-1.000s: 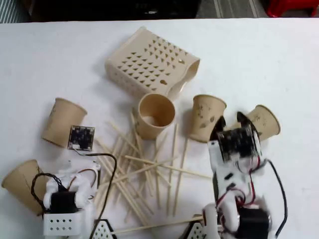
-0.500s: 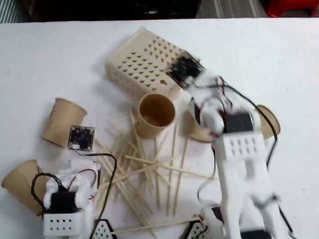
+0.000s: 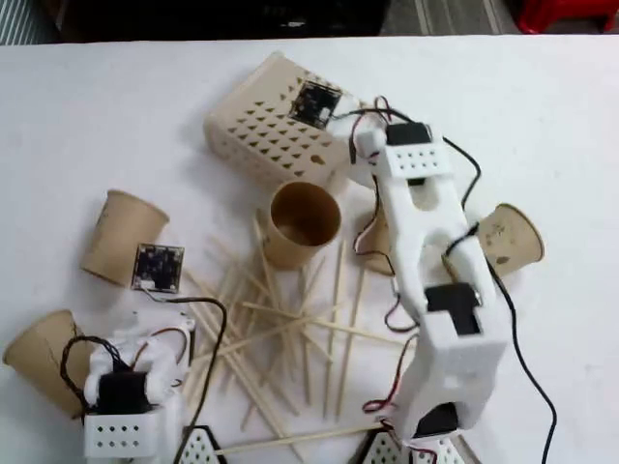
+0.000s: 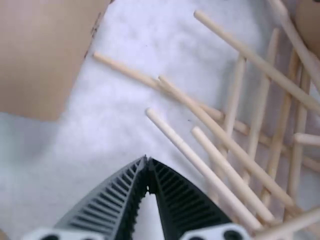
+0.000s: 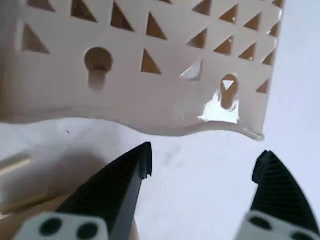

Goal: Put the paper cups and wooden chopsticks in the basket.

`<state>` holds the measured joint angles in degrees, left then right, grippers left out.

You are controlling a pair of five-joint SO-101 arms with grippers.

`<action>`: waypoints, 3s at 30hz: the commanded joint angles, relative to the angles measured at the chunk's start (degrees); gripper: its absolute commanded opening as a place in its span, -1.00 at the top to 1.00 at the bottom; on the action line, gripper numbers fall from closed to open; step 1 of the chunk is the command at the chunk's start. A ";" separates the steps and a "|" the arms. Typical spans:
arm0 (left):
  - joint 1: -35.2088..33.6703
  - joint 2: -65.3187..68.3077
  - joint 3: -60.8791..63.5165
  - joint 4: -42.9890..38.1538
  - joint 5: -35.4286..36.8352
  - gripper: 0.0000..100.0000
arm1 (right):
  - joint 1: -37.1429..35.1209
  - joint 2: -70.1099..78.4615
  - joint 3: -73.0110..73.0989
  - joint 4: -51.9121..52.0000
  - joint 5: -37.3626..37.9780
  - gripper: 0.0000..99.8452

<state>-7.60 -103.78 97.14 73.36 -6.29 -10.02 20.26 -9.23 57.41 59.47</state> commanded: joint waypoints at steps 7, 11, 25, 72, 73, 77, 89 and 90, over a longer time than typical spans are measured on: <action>-0.13 -0.48 -0.18 0.26 -0.35 0.95 | -2.59 6.46 -9.49 -0.84 0.88 0.35; -0.13 -0.48 -0.18 0.26 -0.35 0.95 | -4.26 6.37 -9.67 -0.92 0.79 0.35; -0.13 -0.48 -0.18 0.26 -0.35 0.95 | -7.08 3.30 -9.49 -7.08 0.79 0.94; -0.22 -0.48 -0.18 0.26 -0.35 0.95 | -4.70 -21.05 -12.75 1.71 -27.60 0.57; -0.22 -0.48 -0.18 0.26 -0.35 0.95 | -5.32 -20.88 -13.71 2.59 -29.36 0.56; -0.22 -0.48 -0.18 0.26 -0.35 0.95 | -8.84 -18.33 -17.76 5.05 -33.85 0.56; -0.31 -0.48 -0.18 0.26 -0.35 0.95 | -13.93 -2.42 -28.66 5.05 -34.37 0.56; -0.31 -0.48 -0.18 0.26 -0.35 0.95 | -14.02 -1.36 -29.36 5.05 -34.37 0.56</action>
<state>-7.60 -103.78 97.14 73.36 -6.29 -23.21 18.15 -34.46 62.24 25.45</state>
